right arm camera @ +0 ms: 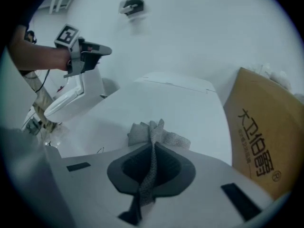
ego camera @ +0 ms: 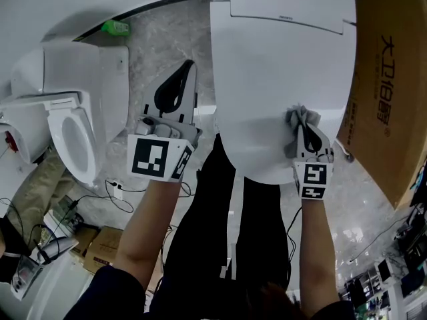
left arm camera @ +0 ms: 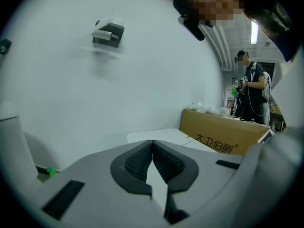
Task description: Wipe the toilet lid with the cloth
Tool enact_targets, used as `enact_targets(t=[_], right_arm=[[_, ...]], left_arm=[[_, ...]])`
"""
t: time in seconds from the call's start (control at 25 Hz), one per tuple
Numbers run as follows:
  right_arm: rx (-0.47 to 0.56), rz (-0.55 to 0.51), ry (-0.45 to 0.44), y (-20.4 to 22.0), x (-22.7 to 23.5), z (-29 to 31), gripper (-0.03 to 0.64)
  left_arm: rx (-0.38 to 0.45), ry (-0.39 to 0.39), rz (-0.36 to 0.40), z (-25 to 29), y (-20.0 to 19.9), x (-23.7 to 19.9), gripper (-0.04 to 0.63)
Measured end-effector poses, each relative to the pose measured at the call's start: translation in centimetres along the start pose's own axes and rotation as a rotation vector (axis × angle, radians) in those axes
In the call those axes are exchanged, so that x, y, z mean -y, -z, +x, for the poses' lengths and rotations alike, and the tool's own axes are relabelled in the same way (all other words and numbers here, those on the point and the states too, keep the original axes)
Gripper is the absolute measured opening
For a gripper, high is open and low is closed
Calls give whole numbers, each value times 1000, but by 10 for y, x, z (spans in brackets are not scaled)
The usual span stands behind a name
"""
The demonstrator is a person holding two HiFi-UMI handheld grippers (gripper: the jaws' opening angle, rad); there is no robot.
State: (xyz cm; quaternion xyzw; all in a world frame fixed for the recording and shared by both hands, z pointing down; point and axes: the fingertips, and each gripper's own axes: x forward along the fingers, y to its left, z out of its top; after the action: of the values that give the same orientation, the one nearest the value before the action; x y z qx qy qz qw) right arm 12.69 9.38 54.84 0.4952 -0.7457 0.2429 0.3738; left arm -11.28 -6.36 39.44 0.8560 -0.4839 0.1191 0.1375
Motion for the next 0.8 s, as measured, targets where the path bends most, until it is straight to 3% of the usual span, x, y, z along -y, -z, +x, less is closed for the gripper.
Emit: enact_targets(t=[0.52,0.8], right_arm=[[30,-297,-332,-44,-176,30,25],[25,-390,-422,-30,-201,22,25]], left_arm=[[-6,-11,-8,-3,5,0,20],[-13,-15,-4,-4,8,2,20]])
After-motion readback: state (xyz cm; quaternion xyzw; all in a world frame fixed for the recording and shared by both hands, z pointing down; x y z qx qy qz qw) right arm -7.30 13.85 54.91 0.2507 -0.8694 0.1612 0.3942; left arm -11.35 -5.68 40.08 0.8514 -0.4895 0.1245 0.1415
